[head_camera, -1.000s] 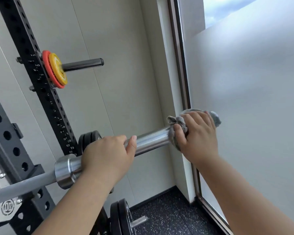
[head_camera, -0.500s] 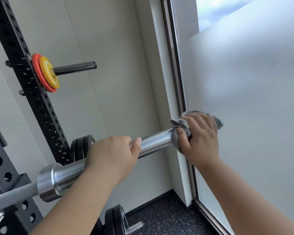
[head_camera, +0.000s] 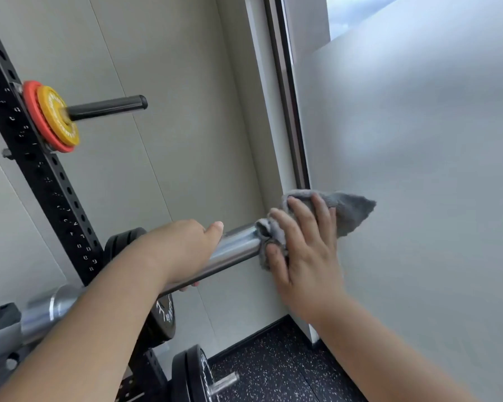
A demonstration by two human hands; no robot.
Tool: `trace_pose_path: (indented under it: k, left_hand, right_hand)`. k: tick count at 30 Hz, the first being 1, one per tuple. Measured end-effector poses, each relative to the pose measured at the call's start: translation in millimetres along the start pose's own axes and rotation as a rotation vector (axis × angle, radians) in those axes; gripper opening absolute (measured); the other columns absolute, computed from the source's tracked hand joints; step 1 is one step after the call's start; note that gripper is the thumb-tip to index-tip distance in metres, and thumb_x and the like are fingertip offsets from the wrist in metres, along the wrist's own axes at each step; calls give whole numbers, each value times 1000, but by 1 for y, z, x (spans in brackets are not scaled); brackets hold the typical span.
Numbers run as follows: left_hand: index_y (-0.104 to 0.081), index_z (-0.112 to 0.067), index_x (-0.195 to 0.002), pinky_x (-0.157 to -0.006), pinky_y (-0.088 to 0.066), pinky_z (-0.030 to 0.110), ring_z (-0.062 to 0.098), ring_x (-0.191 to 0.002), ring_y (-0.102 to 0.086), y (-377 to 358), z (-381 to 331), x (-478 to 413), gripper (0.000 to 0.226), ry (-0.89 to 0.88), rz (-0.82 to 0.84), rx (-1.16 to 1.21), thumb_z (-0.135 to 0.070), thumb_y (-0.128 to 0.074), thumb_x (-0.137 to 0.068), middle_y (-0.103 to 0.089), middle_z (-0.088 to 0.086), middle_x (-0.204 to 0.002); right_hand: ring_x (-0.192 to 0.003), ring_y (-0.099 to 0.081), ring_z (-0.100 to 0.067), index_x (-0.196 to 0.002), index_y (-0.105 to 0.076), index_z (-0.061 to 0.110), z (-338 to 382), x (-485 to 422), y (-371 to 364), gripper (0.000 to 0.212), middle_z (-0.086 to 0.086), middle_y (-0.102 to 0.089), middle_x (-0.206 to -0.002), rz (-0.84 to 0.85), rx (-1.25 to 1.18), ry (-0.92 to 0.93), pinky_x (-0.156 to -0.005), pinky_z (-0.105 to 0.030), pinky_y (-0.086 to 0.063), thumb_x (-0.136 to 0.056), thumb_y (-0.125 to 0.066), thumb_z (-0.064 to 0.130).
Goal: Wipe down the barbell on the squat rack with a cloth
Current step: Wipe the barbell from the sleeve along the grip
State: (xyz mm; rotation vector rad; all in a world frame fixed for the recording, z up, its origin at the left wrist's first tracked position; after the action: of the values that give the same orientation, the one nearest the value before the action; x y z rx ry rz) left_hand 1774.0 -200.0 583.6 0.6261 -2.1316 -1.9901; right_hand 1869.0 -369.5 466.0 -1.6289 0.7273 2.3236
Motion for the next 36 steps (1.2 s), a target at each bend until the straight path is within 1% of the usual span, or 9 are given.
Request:
trace_pose_path:
  k: [3, 7, 11, 18, 24, 27, 29, 32, 36]
  left_hand:
    - [-41, -14, -68, -60, -37, 33, 28, -64, -49, 7, 1, -3, 53, -39, -164, -1, -45, -32, -110, -52, 5, -65]
    - [-49, -13, -71, -54, -35, 33, 29, -62, -54, 10, -11, 22, 52, -88, -504, -115, -48, -36, -107, -54, 1, -59]
    - [-42, -25, -83, -58, -40, 35, 28, -71, -61, -27, -31, 45, 52, -156, -460, -345, -67, -16, -99, -60, -3, -75]
    - [-45, -26, -87, -60, -46, 33, 27, -72, -62, -29, -29, 30, 59, -128, -466, -419, -75, -13, -93, -60, -2, -76]
    - [-57, -22, -83, -74, -53, 35, 27, -79, -63, -13, -27, 15, 73, -66, -240, -283, -80, -14, -93, -65, 0, -79]
    - [-66, -18, -95, -82, -59, 39, 25, -71, -73, -8, -22, -1, 80, -20, 23, -164, -77, -13, -98, -76, 2, -74]
    - [-66, -18, -101, -84, -60, 42, 25, -72, -73, -9, -21, -6, 76, -48, 28, -203, -73, -13, -101, -75, 3, -76]
    - [-55, -17, -78, -80, -56, 37, 23, -73, -64, -12, -19, -5, 78, -45, -71, -216, -79, -9, -96, -65, 1, -73]
    - [-51, -18, -74, -69, -48, 35, 23, -71, -60, -12, -20, -4, 76, -48, -71, -186, -80, -12, -96, -60, 1, -71]
  right_hand:
    - [-153, -33, -41, -141, -64, 21, 0, -5, 2, 55, -7, -56, -150, 35, 15, 113, -123, -65, -25, -106, -38, 54]
    - [-143, -42, -39, -129, -68, 27, -37, -29, 11, 51, 0, -60, -139, -20, 103, -75, -119, -64, -27, -103, -39, 59]
    - [-142, -39, -33, -131, -64, 23, -48, -34, 8, 46, -5, -50, -146, -61, -68, -297, -121, -58, -28, -102, -38, 49]
    - [-162, -3, -44, -152, -51, 17, -9, 1, -2, 53, -16, -30, -169, -15, -52, -201, -130, -61, -12, -106, -39, 40]
    - [-146, -43, -33, -142, -64, 30, -26, -11, 18, 49, 1, -56, -151, 20, 114, 34, -117, -51, -36, -102, -49, 54]
    - [-140, -43, -36, -134, -64, 32, -56, -28, 23, 47, 0, -56, -143, 10, 83, -138, -116, -50, -33, -99, -46, 58]
    - [-144, -38, -38, -138, -59, 27, -58, -30, 14, 50, -8, -49, -148, 8, -50, -277, -121, -52, -29, -100, -41, 56]
    - [-154, -25, -40, -141, -48, 13, -36, -21, 2, 43, -7, -41, -151, -51, -69, -202, -124, -65, -22, -105, -36, 35]
    - [-162, 18, -33, -152, -34, 6, -7, 3, -6, 51, -5, -7, -168, -65, -18, -110, -125, -73, -11, -107, -37, 31]
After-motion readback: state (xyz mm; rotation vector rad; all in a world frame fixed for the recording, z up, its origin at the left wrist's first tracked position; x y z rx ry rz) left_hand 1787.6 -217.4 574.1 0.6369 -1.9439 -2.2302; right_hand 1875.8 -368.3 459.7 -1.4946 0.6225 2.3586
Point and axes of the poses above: each hand's wrist, its own x-axis away from the middle knuckle, its own y-axis out of the back of the hand, z = x × y, the point moved 2 cm from there along -x, towards the middle knuckle
